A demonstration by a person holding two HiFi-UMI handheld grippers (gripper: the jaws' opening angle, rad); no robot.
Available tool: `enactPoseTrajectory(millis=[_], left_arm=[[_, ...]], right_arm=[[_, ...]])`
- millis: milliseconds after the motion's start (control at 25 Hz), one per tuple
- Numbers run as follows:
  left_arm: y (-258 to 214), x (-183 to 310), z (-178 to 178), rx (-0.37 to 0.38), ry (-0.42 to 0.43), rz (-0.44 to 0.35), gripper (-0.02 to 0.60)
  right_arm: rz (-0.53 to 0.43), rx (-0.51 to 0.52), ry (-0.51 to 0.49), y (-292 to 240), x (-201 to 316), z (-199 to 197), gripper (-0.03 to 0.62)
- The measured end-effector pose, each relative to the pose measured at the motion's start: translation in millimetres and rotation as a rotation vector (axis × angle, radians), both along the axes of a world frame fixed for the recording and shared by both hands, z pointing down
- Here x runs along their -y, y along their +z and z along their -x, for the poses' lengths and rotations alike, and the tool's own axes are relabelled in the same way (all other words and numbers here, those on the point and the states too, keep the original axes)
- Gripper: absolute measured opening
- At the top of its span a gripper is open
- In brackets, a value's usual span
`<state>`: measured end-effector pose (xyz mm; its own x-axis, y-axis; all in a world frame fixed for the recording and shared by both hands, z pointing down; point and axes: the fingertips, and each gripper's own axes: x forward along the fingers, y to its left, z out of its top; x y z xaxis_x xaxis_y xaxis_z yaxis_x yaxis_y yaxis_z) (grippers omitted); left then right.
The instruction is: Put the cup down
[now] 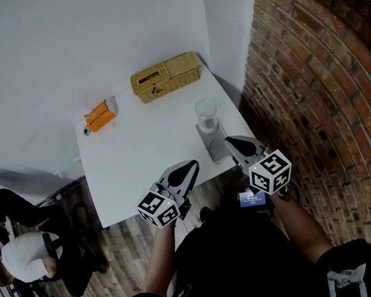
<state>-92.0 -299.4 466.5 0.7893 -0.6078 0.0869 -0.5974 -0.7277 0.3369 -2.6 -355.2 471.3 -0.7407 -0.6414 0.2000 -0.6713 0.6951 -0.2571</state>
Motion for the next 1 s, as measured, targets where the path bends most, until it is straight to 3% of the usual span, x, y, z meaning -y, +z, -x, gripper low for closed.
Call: enactPoseTrajectory(millis=[1000], left_arm=[[-1.3,-9.6,-5.5,0.004,0.027,0.007,0.008]], right_arm=[[-0.005,-0.021,0.001,0.7,-6.7,2.0,0.014]])
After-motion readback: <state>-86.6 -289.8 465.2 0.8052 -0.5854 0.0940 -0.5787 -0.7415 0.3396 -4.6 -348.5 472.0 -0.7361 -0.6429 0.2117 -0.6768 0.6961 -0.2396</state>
